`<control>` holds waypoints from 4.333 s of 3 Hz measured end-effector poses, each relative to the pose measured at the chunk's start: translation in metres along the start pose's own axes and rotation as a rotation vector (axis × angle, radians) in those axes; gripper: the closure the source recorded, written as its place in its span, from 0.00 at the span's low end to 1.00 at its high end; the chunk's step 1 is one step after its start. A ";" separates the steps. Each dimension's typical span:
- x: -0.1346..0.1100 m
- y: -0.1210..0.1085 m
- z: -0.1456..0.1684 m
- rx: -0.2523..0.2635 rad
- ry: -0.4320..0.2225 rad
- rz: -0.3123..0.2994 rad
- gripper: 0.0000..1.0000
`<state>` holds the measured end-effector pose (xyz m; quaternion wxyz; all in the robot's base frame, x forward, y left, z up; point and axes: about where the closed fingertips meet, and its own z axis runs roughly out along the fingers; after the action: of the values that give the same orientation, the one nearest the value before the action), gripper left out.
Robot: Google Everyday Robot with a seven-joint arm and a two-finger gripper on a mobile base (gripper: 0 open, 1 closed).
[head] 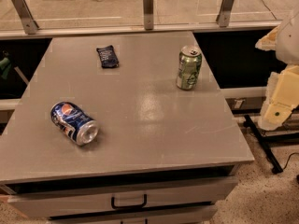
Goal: Move green can near rxbar blueberry
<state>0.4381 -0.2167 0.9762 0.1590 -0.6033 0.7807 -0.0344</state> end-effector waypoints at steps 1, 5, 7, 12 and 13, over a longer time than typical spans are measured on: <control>0.000 0.000 0.000 0.000 0.000 0.000 0.00; -0.009 -0.119 0.095 0.088 -0.436 0.166 0.00; -0.077 -0.130 0.134 -0.031 -0.705 0.178 0.00; -0.128 -0.147 0.128 -0.018 -0.997 0.177 1.00; -0.150 -0.158 0.088 0.057 -1.037 0.116 1.00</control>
Offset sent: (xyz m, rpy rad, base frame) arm 0.0315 -0.0285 -0.0288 0.1546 -0.0300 -0.0627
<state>0.6440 -0.1045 0.9631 0.5426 -0.4923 0.6303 0.2566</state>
